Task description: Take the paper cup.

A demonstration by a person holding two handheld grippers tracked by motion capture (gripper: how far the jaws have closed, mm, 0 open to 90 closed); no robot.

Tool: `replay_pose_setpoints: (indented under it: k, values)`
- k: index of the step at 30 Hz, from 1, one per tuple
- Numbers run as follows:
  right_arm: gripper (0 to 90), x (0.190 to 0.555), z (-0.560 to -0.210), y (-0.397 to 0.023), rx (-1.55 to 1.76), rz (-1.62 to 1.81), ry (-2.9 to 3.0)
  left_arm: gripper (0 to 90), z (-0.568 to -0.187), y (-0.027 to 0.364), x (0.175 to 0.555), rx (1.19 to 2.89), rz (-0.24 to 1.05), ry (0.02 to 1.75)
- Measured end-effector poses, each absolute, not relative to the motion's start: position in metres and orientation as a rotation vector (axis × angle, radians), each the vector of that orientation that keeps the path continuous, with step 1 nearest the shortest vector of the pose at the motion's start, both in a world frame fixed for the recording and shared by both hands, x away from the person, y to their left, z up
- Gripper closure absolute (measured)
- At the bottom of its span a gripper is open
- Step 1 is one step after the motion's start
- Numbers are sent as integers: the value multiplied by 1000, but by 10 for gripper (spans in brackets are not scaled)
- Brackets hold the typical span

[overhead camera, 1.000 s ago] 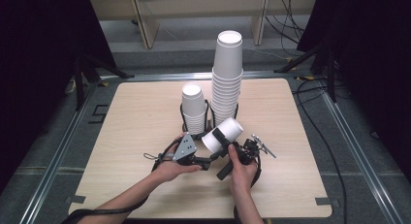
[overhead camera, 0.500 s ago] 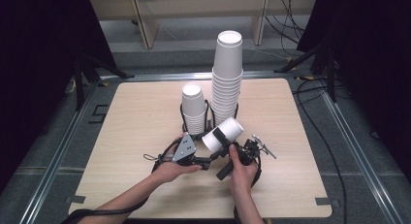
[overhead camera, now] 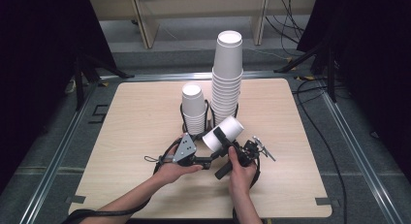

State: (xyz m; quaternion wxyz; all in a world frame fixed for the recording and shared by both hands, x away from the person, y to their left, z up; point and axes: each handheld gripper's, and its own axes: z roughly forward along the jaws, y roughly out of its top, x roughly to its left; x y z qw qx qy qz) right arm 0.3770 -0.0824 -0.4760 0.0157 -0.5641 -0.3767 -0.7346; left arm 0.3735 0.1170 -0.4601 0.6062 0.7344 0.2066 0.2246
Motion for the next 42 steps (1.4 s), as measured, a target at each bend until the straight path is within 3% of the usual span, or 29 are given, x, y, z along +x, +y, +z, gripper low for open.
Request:
replay_pose_setpoints:
  k: [30, 33, 42]
  values:
    - [80, 371, -475, -84, -1773, -2277, -1173, 245, -458, 121, 377, 1688, 541, 519]
    - [147, 368, -477, -88, -1748, -2275, -1204, 250, -457, 127, 383, 1673, 552, 529]
    - [148, 363, -475, -103, -1737, -2272, -1271, 247, -457, 140, 381, 1754, 543, 509]
